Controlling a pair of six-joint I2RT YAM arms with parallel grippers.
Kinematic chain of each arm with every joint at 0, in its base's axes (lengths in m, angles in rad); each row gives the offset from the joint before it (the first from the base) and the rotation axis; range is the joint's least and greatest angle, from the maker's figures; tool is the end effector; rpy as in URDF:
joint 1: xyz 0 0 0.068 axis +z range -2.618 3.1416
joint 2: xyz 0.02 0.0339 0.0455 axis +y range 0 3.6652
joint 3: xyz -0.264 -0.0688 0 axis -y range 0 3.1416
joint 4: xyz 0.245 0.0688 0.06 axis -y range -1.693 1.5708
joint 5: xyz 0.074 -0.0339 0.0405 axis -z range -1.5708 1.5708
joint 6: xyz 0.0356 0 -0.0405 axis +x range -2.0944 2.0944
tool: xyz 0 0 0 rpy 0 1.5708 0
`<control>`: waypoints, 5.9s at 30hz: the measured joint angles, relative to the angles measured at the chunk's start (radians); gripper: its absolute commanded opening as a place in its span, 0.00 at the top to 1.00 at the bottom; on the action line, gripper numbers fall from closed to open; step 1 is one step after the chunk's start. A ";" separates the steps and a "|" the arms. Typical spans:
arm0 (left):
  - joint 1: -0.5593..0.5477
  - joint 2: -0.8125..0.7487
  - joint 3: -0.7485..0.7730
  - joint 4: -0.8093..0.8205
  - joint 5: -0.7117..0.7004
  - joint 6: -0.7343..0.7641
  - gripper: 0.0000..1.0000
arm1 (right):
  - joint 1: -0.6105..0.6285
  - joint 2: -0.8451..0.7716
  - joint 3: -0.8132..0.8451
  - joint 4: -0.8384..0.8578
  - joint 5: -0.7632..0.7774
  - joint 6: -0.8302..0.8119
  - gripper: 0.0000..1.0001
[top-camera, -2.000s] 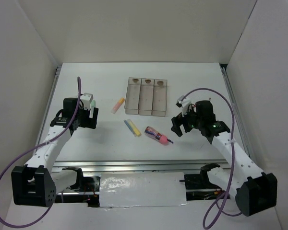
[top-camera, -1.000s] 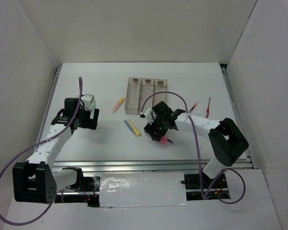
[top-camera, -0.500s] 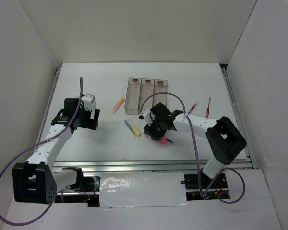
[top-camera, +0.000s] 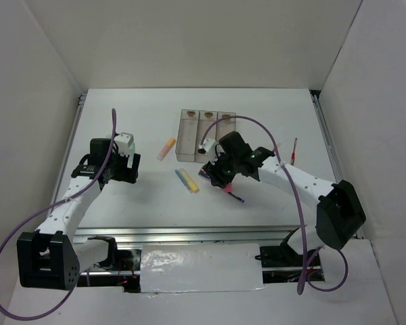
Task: Sort the stationery into containers
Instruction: Place the stationery in the storage box, then pick up the pen from the center of the board, then place the pen in the storage box.
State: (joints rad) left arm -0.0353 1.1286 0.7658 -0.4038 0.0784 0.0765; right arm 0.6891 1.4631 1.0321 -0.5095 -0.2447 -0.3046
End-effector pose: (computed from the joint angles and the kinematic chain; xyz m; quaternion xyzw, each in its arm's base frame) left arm 0.2360 -0.0111 0.2453 0.0667 0.9172 -0.0280 0.3917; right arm 0.2286 0.1995 0.2404 -0.4831 0.8115 0.1727 0.2798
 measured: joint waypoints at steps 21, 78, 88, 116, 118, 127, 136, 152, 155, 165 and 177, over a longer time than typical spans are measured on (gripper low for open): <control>0.000 0.000 0.000 0.006 -0.032 -0.023 0.01 | -0.287 0.086 0.304 -0.006 0.126 0.459 1.00; 0.002 0.463 0.267 0.182 0.269 0.097 0.29 | -0.405 0.138 0.399 0.036 0.137 0.517 0.30; -0.054 0.753 0.492 0.173 0.268 0.066 0.29 | -0.428 0.135 0.364 -0.023 0.072 0.405 0.29; -0.149 0.870 0.581 0.140 0.092 0.052 0.93 | -0.297 0.028 0.347 -0.008 0.052 0.023 0.26; -0.134 0.843 0.555 0.127 0.127 0.052 0.98 | -0.263 0.004 0.325 0.023 0.064 -0.043 0.25; -0.050 0.520 0.518 -0.055 0.480 0.067 1.00 | -0.125 -0.098 0.187 0.184 0.069 -0.333 0.22; -0.121 0.519 0.644 -0.394 0.837 0.135 1.00 | -0.006 -0.098 0.134 0.354 -0.040 -0.581 0.21; -0.141 0.580 0.659 -0.585 0.930 0.153 0.94 | 0.138 0.015 0.175 0.203 -0.135 -0.896 0.19; -0.159 0.553 0.653 -0.568 0.918 0.132 0.94 | 0.161 0.042 0.203 0.153 -0.133 -0.922 0.27; -0.201 0.478 0.643 -0.496 0.880 0.070 0.79 | 0.181 0.134 0.291 0.082 -0.091 -0.964 0.96; -0.071 0.124 0.435 -0.207 0.607 -0.116 0.07 | 0.045 0.036 0.172 0.133 -0.078 -0.812 1.00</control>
State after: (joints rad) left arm -0.1066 1.2522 1.2007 -0.6109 0.6849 -0.0391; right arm 0.7341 1.4994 1.2037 -0.3767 -0.3225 -1.1168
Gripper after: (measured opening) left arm 0.793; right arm 0.273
